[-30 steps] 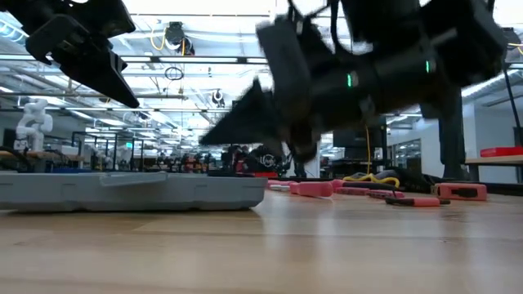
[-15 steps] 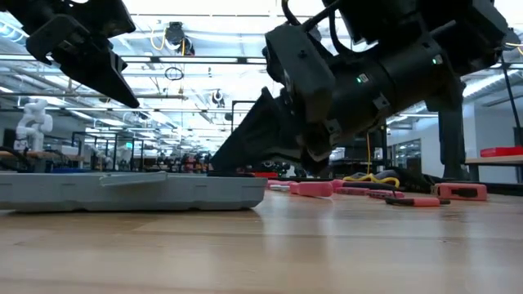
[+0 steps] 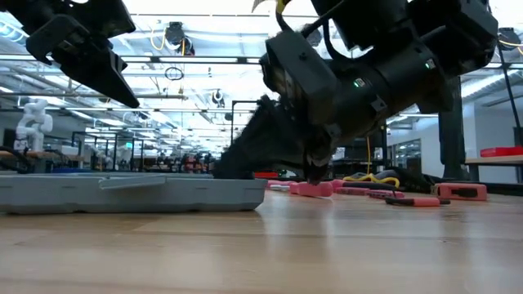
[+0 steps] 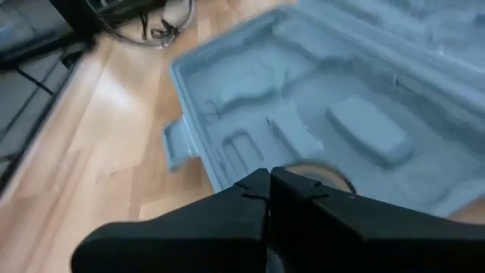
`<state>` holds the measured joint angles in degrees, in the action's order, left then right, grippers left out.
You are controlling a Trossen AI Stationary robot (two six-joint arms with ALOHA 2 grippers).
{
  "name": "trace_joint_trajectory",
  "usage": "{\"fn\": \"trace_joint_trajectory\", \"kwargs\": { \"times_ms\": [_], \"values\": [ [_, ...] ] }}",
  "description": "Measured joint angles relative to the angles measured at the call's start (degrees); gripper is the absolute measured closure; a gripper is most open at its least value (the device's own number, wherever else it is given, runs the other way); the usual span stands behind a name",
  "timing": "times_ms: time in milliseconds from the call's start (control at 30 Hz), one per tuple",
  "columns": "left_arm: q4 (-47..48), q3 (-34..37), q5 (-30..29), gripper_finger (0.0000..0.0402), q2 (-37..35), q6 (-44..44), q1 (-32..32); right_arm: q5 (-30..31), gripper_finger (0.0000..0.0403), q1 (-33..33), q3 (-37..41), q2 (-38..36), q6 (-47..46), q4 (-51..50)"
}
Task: Prefit tool cases
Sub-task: Put the pink electrical tape into the gray prefit tool case, then put the pink hammer into the gray prefit tool case
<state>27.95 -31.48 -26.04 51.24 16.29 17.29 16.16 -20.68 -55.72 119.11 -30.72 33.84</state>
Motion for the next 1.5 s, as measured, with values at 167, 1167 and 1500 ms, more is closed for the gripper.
{"fn": "trace_joint_trajectory", "kwargs": {
  "times_ms": [167,1167,1500],
  "values": [
    [0.0,0.0,0.0,0.0388,0.0,0.0,0.0,0.2,0.0403,0.0,-0.2,1.8,-0.3,-0.6],
    [-0.1,0.0,-0.2,0.0388,0.0,-0.1,0.1,-0.3,0.0403,1.1,0.3,-5.0,14.0,4.2],
    [-7.2,0.0,-7.6,0.0388,0.0,-8.0,0.1,33.5,0.0403,6.4,0.2,-22.0,26.5,-18.8]
  ]
}}
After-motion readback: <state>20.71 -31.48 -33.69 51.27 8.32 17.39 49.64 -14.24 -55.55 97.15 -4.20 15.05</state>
